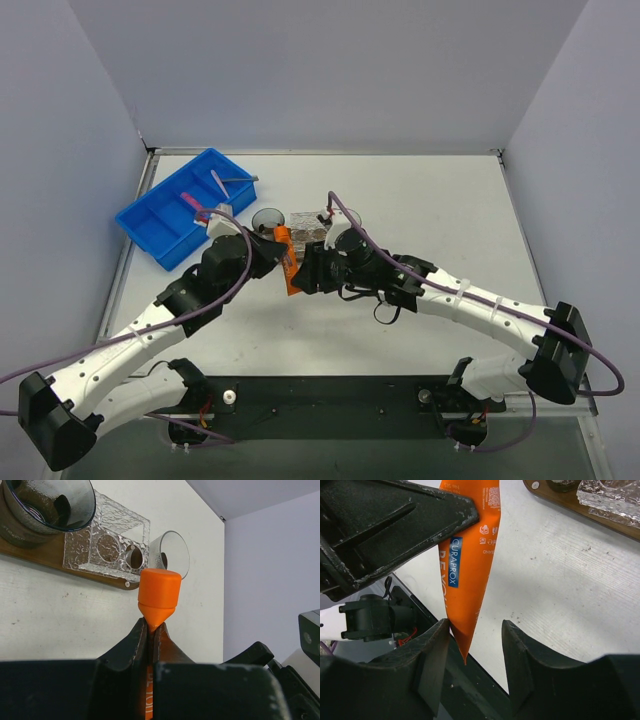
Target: Prepare toiletry sets of a toothbrush and toothpaste on the tray
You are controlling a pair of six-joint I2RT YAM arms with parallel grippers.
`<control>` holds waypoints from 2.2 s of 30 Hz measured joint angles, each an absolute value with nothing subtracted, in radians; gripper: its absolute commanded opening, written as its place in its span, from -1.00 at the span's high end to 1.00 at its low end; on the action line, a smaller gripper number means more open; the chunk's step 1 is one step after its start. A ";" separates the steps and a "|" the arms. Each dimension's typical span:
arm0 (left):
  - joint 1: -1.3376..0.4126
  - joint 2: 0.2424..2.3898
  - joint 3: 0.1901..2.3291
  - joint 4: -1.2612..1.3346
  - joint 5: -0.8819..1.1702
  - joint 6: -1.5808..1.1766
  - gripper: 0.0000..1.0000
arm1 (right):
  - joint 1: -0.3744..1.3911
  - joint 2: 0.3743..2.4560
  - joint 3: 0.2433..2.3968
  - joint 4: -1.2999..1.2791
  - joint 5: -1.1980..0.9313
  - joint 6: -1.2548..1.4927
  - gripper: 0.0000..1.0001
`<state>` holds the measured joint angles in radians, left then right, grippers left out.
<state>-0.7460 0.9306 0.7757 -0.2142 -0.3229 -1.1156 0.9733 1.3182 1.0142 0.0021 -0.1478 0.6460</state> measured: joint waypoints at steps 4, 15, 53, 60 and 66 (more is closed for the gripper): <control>-0.746 0.924 0.775 -0.213 -0.330 -1.119 0.90 | 0.977 1.327 1.028 0.004 -0.153 0.643 0.32; -0.746 0.916 0.759 -0.212 -0.331 -1.128 0.90 | 0.977 1.339 1.034 0.000 -0.175 0.625 0.27; -0.664 0.919 0.807 -0.179 0.143 -0.583 -0.71 | 0.828 1.195 1.083 -0.466 -0.465 0.440 1.00; -0.673 0.942 0.806 -0.149 0.626 -0.345 -0.71 | 0.826 1.169 1.113 -0.675 -0.627 0.386 1.00; -0.690 1.007 0.806 -0.153 0.938 -0.248 -0.71 | 0.861 1.169 1.115 -0.783 -0.734 0.361 1.00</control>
<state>-0.6899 1.0069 0.8062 -0.1528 0.9379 -0.2478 0.8612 1.1687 1.1149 -0.7830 -0.7338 0.3607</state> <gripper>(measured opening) 0.854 0.053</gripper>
